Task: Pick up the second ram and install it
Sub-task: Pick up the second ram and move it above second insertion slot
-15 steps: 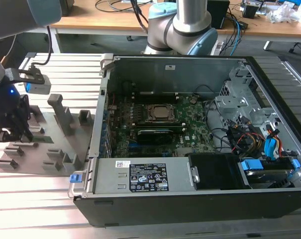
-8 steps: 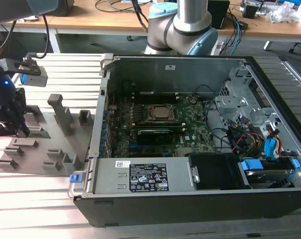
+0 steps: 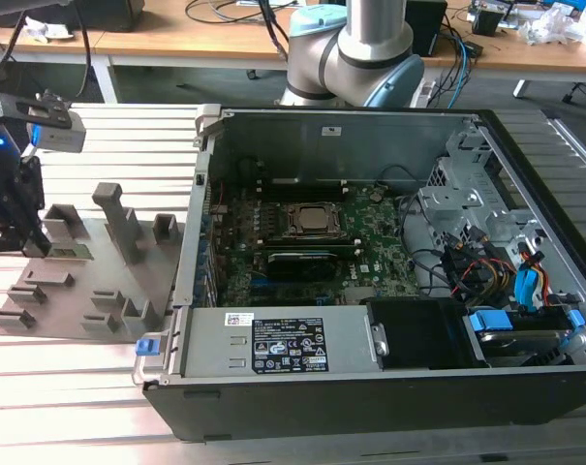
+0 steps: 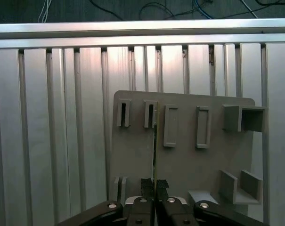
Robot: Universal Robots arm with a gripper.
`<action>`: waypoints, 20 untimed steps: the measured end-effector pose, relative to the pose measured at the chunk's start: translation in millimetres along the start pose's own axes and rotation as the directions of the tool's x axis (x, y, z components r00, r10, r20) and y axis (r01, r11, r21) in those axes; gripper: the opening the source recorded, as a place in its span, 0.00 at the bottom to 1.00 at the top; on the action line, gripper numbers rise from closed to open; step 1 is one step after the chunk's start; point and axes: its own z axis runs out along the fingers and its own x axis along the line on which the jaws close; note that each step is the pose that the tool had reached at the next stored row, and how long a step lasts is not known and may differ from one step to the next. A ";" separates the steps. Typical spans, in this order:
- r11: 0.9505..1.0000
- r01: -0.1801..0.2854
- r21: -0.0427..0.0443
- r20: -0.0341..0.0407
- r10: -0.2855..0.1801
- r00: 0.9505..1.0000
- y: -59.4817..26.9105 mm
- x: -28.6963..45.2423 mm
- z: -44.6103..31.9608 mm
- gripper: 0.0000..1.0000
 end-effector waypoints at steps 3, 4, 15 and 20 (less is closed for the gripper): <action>1.000 0.000 0.000 0.000 0.000 1.000 0.0 -0.1 -5.4 0.14; 1.000 0.000 0.000 0.000 0.000 1.000 0.0 -0.2 -7.8 0.14; 1.000 0.000 0.000 0.000 0.000 1.000 -0.3 -0.6 -36.0 0.14; 1.000 0.000 0.000 0.000 0.000 1.000 -0.4 -0.9 -48.9 0.14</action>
